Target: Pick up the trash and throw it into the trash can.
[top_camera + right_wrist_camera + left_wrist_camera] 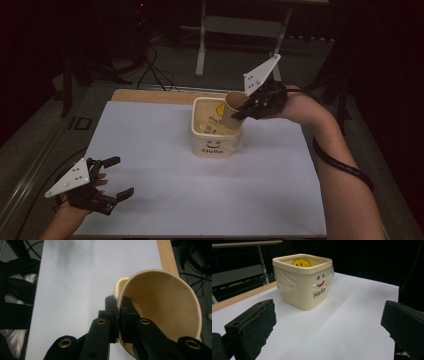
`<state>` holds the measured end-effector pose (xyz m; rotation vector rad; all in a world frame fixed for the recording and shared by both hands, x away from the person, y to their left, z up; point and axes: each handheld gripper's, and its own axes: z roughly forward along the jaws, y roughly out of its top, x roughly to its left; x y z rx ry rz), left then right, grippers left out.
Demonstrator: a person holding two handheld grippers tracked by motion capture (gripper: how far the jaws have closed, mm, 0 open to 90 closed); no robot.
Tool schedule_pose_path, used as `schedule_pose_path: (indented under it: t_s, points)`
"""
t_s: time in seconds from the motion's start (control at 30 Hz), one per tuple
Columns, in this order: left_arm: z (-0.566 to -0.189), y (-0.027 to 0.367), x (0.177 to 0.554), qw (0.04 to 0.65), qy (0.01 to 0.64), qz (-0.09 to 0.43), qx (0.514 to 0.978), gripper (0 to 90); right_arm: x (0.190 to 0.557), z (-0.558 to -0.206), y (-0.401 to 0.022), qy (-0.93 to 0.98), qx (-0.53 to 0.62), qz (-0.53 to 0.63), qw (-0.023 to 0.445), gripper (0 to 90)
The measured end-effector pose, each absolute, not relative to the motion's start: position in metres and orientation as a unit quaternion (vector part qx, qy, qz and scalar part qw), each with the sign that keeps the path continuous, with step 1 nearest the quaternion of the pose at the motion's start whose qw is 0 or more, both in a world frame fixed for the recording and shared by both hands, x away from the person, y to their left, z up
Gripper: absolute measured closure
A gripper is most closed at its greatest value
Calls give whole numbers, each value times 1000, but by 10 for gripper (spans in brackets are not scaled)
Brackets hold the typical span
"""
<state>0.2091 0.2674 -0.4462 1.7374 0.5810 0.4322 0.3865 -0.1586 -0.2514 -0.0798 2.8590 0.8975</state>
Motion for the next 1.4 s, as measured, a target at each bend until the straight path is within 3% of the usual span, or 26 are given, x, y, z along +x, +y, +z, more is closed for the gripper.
schedule_pose_path:
  t_s: [0.5, 1.4]
  points:
    - [-448, 269, 208, 586, 249, 185, 748, 6, 416, -246, -142, 953, -26, 286, 95, 862]
    - [-450, 269, 208, 582, 245, 180, 754, 6, 463, -255, -123, 959, 7, 266, 96, 848]
